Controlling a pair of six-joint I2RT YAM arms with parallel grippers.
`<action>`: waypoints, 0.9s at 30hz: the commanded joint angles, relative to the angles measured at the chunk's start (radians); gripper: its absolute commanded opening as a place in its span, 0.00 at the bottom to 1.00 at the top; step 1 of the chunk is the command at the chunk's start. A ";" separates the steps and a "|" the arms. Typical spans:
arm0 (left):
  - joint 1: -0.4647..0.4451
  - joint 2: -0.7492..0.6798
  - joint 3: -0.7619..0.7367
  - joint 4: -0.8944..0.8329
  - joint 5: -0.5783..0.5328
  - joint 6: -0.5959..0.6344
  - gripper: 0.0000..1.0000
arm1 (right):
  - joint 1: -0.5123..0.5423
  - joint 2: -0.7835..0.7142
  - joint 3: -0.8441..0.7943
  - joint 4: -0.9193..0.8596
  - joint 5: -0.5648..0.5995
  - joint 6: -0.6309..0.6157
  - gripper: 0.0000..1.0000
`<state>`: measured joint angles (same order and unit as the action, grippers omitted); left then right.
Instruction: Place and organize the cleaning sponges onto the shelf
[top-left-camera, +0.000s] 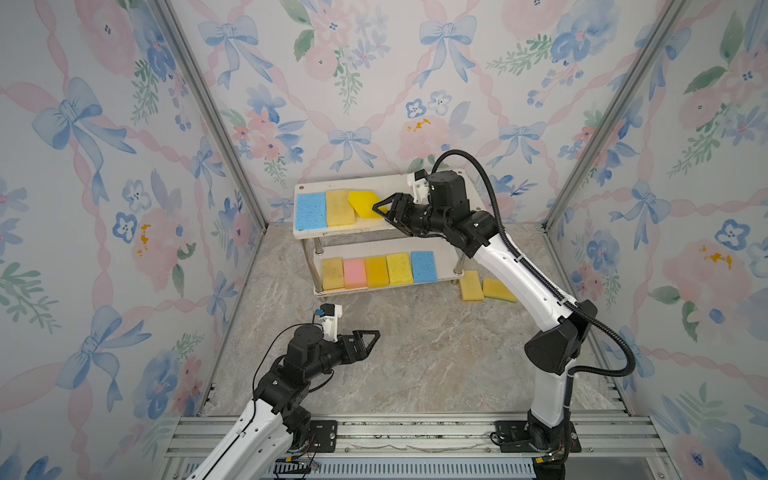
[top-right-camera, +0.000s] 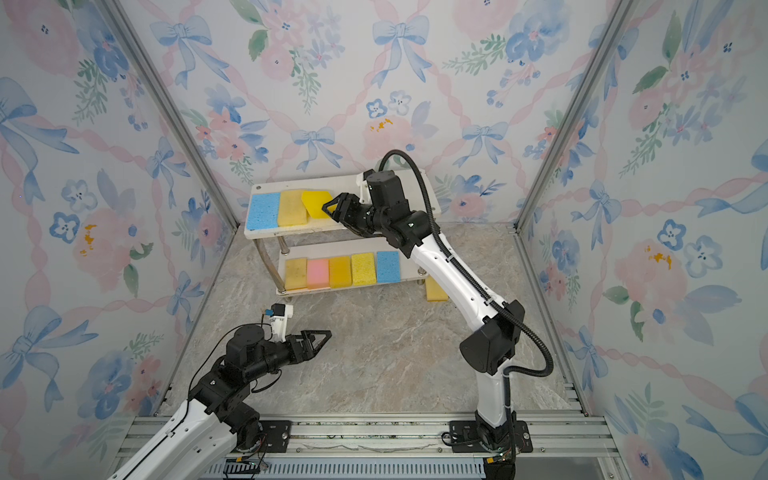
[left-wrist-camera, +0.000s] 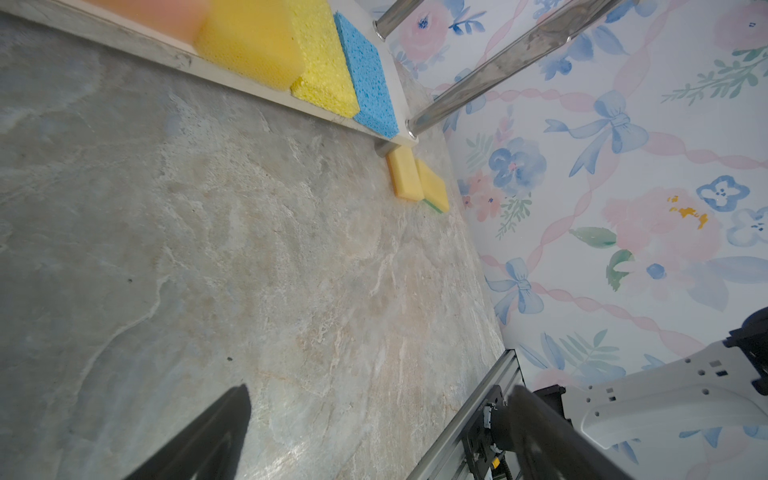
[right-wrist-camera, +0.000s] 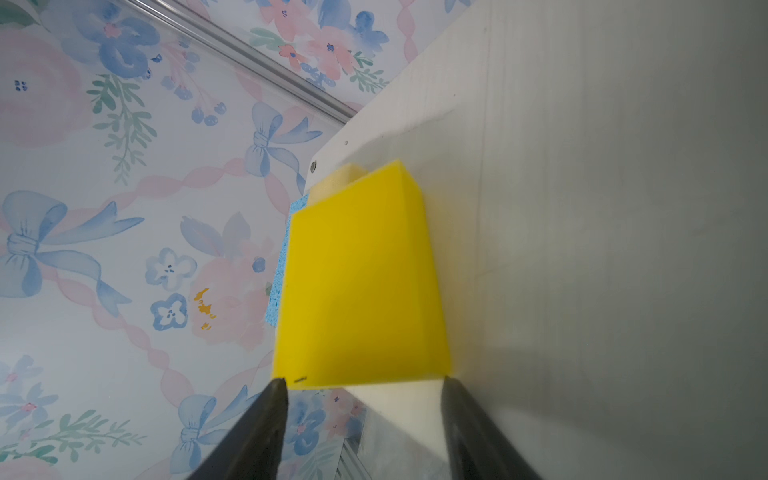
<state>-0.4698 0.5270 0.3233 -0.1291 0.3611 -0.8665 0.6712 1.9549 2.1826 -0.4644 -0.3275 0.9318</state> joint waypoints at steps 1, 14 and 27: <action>0.009 0.004 -0.003 0.000 0.019 0.024 0.98 | 0.000 -0.032 -0.029 0.021 0.009 -0.012 0.63; 0.016 -0.005 -0.002 0.000 0.024 0.014 0.98 | -0.028 -0.025 -0.044 0.043 0.011 -0.021 0.48; 0.028 -0.012 -0.004 0.000 0.039 0.012 0.98 | -0.020 0.046 0.101 -0.105 0.055 -0.139 0.47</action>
<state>-0.4511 0.5262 0.3233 -0.1291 0.3824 -0.8669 0.6491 1.9614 2.2265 -0.5159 -0.2825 0.8417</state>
